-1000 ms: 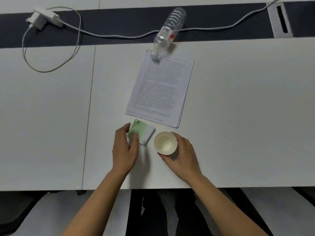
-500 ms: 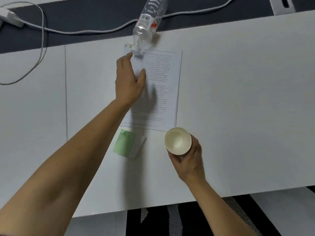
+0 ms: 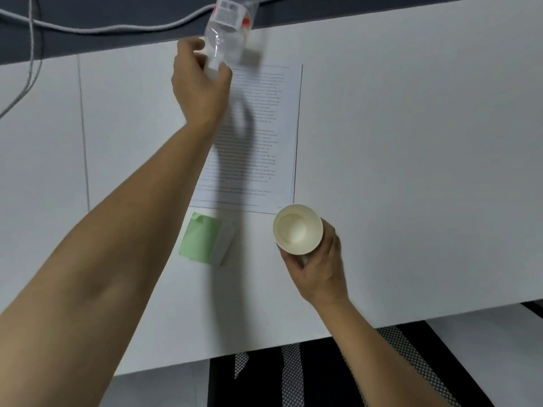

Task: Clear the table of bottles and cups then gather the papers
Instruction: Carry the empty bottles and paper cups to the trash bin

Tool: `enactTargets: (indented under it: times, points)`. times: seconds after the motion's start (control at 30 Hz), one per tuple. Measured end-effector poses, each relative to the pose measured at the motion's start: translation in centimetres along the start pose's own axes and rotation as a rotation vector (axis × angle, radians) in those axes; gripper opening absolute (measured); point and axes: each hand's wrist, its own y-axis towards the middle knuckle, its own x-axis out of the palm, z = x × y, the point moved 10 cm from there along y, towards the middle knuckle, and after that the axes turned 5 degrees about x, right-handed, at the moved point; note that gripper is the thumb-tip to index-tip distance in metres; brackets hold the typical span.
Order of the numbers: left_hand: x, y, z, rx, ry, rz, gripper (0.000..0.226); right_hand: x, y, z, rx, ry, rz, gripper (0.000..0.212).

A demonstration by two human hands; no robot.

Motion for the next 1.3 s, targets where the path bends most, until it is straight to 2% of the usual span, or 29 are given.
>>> enactTargets:
  times: [0.17, 0.33, 0.47, 0.67, 0.77, 0.83, 0.9, 0.97, 1.03, 1.1, 1.2, 1.3]
  points:
    - [-8.4, -6.3, 3.1, 0.049, -0.181, 0.097, 0.054, -1.0, -0.3, -1.1, 0.045, 0.059, -0.009, 0.076]
    - [-19.0, -12.9, 6.8, 0.088, -0.286, 0.254, 0.039, -1.1, -0.4, -0.8, 0.212, 0.141, -0.190, 0.074]
    - [-24.3, -19.5, 8.2, 0.046, -0.267, 0.263, 0.032, -3.7, -2.3, -0.9, 0.332, 0.189, -0.234, 0.075]
    - [-22.8, -29.2, 5.8, -0.073, -0.141, 0.124, 0.029, -9.0, -9.1, 0.3, 0.409, 0.273, -0.275, 0.072]
    - [-19.2, -32.3, 2.7, -0.134, 0.018, -0.066, 0.036, -11.8, -11.4, 0.9, 0.423, 0.316, -0.274, 0.074]
    - [-16.9, -34.6, 0.3, -0.222, 0.055, -0.188, 0.027, -13.8, -12.1, 1.1, 0.406, 0.346, -0.261, 0.076]
    - [-16.5, -37.1, -1.5, -0.356, 0.017, -0.149, 0.022, -15.2, -12.5, 1.4, 0.415, 0.366, -0.272, 0.075]
    - [-17.9, -39.5, -2.2, -0.463, 0.054, -0.008, 0.024, -15.8, -12.9, 1.9, 0.440, 0.402, -0.289, 0.064]
    - [-18.5, -41.9, -2.3, -0.537, 0.099, 0.046, 0.033, -15.4, -13.3, 2.8, 0.463, 0.412, -0.316, 0.058]
    - [-16.9, -44.5, -2.9, -0.606, 0.055, -0.035, 0.044, -14.6, -13.7, 3.7, 0.466, 0.388, -0.365, 0.059]
    - [-13.7, -47.7, -4.2, -0.780, -0.086, -0.160, 0.077, -13.6, -14.2, 4.5, 0.463, 0.365, -0.424, 0.065]
    - [-11.5, -47.4, -4.7, -0.862, -0.156, -0.149, 0.105, -13.5, -13.8, 4.6, 0.423, 0.350, -0.448, 0.067]
